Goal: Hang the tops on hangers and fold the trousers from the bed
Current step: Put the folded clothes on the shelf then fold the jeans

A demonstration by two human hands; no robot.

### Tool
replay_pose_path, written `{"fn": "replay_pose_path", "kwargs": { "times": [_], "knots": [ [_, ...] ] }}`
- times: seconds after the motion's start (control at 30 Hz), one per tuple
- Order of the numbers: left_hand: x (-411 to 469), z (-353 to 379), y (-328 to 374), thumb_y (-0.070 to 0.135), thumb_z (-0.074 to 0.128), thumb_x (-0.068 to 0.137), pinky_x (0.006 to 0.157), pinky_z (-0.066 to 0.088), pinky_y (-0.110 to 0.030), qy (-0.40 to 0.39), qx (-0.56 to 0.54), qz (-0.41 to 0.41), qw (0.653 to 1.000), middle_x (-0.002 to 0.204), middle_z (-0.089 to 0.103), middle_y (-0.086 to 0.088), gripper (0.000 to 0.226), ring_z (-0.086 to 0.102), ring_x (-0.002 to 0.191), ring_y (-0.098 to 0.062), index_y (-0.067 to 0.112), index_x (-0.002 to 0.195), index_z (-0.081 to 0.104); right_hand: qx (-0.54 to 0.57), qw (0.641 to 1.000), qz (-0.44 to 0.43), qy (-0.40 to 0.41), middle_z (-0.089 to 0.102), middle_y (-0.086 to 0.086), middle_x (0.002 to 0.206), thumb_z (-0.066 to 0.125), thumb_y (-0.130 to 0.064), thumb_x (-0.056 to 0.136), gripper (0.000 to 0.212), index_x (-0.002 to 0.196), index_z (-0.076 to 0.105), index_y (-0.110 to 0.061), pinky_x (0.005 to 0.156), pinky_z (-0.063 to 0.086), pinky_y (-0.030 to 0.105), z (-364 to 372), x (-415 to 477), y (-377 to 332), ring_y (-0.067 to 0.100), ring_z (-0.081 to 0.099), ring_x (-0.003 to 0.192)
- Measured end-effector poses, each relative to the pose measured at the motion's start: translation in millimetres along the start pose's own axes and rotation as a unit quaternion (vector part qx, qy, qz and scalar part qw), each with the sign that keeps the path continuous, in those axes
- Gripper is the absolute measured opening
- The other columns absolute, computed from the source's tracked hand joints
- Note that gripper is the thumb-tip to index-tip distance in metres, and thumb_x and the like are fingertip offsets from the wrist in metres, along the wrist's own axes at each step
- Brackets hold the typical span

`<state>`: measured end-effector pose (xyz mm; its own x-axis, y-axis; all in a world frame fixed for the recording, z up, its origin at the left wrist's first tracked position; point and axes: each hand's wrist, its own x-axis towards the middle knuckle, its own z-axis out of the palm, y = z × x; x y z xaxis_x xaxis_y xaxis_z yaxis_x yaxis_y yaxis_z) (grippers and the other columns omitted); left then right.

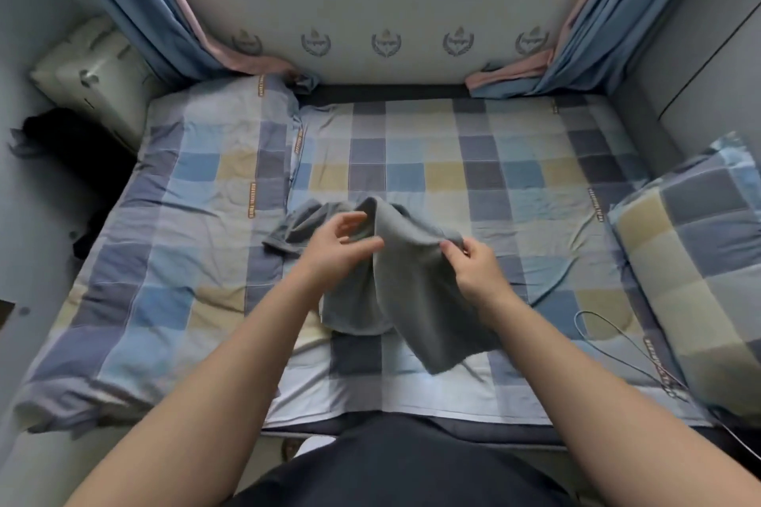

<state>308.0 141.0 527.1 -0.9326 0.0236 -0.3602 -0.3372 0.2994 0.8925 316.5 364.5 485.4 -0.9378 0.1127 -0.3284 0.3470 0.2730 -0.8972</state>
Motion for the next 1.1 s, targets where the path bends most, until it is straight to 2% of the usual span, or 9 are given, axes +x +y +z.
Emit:
{"fn": "replay_pose_path", "kwargs": {
  "times": [0.17, 0.23, 0.4, 0.53, 0.63, 0.73, 0.83, 0.97, 1.1],
  "knots": [
    [-21.8, 55.0, -29.4, 0.065, 0.084, 0.061, 0.126, 0.009, -0.042, -0.092, 0.253, 0.146, 0.952, 0.169, 0.000, 0.009, 0.128, -0.001, 0.155, -0.016, 0.038, 0.160, 0.009, 0.065, 0.997, 0.030, -0.036, 0.067, 0.009, 0.083, 0.059, -0.028, 0.101, 0.028, 0.093, 0.069, -0.003, 0.074, 0.053, 0.034, -12.7, -6.1, -42.0, 0.017, 0.063, 0.078],
    [-25.4, 73.3, -33.6, 0.070, 0.081, 0.056, 0.126, 0.007, -0.042, -0.064, 0.256, 0.190, 0.946, 0.169, 0.002, 0.010, 0.135, -0.003, 0.155, -0.018, 0.035, 0.160, 0.002, 0.109, 0.989, 0.059, -0.080, 0.069, 0.006, 0.078, 0.060, -0.020, 0.100, 0.018, 0.091, 0.069, -0.007, 0.068, 0.055, 0.032, -18.5, -12.5, -53.8, 0.017, 0.065, 0.075],
    [-15.6, 86.9, -29.9, 0.041, 0.082, 0.074, 0.097, 0.050, -0.044, -0.024, 0.160, 0.167, 0.973, 0.121, 0.070, -0.002, 0.071, 0.063, 0.115, -0.026, 0.022, 0.135, 0.051, 0.190, 0.968, 0.049, -0.158, 0.074, 0.010, 0.081, 0.061, -0.005, 0.096, 0.011, 0.100, 0.070, 0.000, 0.062, 0.057, 0.026, -37.2, -25.6, -59.1, 0.017, 0.073, 0.073],
    [-1.2, 81.0, -21.2, 0.016, 0.068, 0.092, 0.091, 0.052, -0.047, 0.050, 0.119, 0.123, 0.984, 0.107, 0.074, -0.008, 0.021, 0.066, 0.104, -0.032, 0.017, 0.112, 0.067, 0.102, 0.988, -0.024, -0.111, 0.068, 0.002, 0.121, 0.068, -0.016, 0.094, 0.042, 0.134, 0.056, -0.013, 0.083, 0.052, 0.024, -47.6, -30.2, -44.5, 0.017, 0.064, 0.113],
    [3.5, 77.9, -0.8, 0.011, 0.064, 0.093, 0.084, 0.056, -0.040, 0.062, 0.002, 0.077, 0.995, 0.098, 0.074, 0.000, 0.014, 0.068, 0.100, -0.024, 0.024, 0.100, 0.067, -0.031, 0.992, -0.079, -0.091, 0.038, -0.009, 0.150, 0.082, -0.045, 0.075, 0.092, 0.151, 0.031, -0.038, 0.104, 0.040, 0.030, -52.0, -37.7, -21.8, 0.009, 0.037, 0.137],
    [1.7, 82.9, 28.8, 0.013, 0.062, 0.095, 0.069, 0.056, -0.020, 0.024, -0.089, 0.062, 0.994, 0.084, 0.075, 0.011, 0.014, 0.072, 0.087, -0.009, 0.027, 0.096, 0.068, -0.027, 0.983, -0.115, -0.144, 0.038, -0.011, 0.153, 0.090, -0.048, 0.062, 0.116, 0.154, 0.021, -0.040, 0.113, 0.041, 0.036, -33.0, -46.2, -6.1, 0.006, 0.040, 0.140],
    [-1.8, 82.1, 53.9, 0.014, 0.061, 0.097, 0.075, 0.060, -0.028, -0.009, -0.144, 0.061, 0.988, 0.089, 0.077, 0.004, 0.013, 0.073, 0.092, -0.013, 0.025, 0.100, 0.068, 0.020, 0.985, -0.121, -0.119, 0.059, -0.015, 0.130, 0.094, -0.036, 0.061, 0.101, 0.144, 0.037, -0.034, 0.096, 0.053, 0.027, -28.1, -38.7, -11.4, -0.001, 0.058, 0.120],
    [-7.5, 68.8, 65.2, 0.013, 0.066, 0.096, 0.088, 0.059, -0.038, -0.023, -0.159, 0.113, 0.980, 0.101, 0.076, -0.005, 0.010, 0.070, 0.103, -0.024, 0.016, 0.104, 0.070, -0.061, 0.985, -0.148, -0.061, 0.072, -0.018, 0.089, 0.080, -0.026, 0.065, 0.039, 0.095, 0.064, -0.046, 0.079, 0.055, 0.030, -36.0, -26.6, -26.7, 0.004, 0.068, 0.090],
    [-12.2, 61.4, 53.6, 0.030, 0.063, 0.097, 0.090, 0.055, -0.026, -0.081, -0.164, 0.164, 0.969, 0.117, 0.071, -0.002, 0.038, 0.067, 0.111, -0.012, 0.011, 0.130, 0.061, 0.102, 0.987, -0.124, -0.011, 0.077, 0.002, 0.080, 0.071, -0.009, 0.074, 0.012, 0.082, 0.076, -0.016, 0.066, 0.056, 0.030, -39.8, -23.3, -50.8, 0.014, 0.072, 0.075]
  ]
}}
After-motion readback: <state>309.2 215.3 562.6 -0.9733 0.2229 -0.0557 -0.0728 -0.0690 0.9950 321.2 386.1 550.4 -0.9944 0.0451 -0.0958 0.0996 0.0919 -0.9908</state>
